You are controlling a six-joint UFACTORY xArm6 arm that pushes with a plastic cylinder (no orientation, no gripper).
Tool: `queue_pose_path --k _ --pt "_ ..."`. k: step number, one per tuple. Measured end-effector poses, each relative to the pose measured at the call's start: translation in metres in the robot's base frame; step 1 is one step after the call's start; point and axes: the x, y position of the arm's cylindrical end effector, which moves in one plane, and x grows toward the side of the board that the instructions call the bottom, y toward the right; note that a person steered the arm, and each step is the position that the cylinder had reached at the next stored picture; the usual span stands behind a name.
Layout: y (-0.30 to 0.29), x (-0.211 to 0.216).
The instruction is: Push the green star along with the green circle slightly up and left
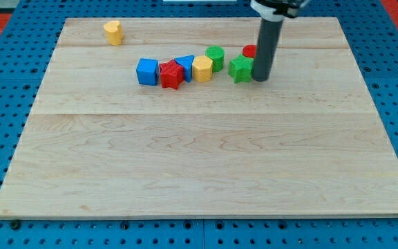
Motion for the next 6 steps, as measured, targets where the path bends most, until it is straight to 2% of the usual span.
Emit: queue_pose_path --k 2,3,4,5,6 --pt "-0.039 -0.062" --pt "-0.001 -0.026" --pt "-0.027 -0.013" --pt "-0.071 -0.02" --pt "-0.098 -0.052"
